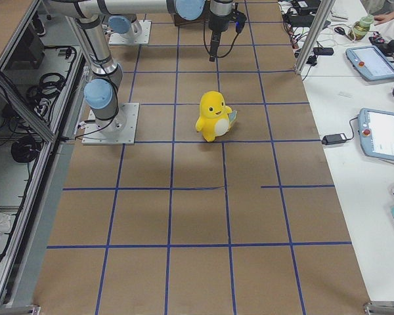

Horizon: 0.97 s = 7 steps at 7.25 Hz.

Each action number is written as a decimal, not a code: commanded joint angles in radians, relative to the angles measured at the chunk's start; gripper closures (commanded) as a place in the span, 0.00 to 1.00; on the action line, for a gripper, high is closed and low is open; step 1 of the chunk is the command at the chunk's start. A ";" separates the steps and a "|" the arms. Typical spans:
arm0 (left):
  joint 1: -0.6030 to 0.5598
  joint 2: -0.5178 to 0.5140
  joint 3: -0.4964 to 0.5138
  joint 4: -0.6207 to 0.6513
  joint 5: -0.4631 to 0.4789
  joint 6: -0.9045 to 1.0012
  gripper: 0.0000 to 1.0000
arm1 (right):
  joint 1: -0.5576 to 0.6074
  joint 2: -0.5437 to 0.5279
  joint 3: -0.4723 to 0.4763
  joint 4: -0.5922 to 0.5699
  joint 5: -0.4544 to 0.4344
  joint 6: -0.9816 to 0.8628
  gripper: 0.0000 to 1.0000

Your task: Pull drawer sideways

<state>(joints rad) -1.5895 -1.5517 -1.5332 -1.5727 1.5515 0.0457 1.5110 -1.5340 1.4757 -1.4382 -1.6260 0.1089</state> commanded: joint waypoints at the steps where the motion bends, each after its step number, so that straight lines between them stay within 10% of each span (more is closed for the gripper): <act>1: -0.012 -0.017 -0.007 0.000 0.081 -0.117 0.00 | 0.000 0.000 0.000 -0.001 0.000 0.000 0.00; 7: -0.130 -0.177 -0.112 0.000 0.416 -0.323 0.00 | -0.002 0.000 0.000 -0.001 0.000 0.000 0.00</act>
<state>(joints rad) -1.7096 -1.6928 -1.6099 -1.5713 1.9066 -0.2557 1.5107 -1.5339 1.4757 -1.4383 -1.6260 0.1089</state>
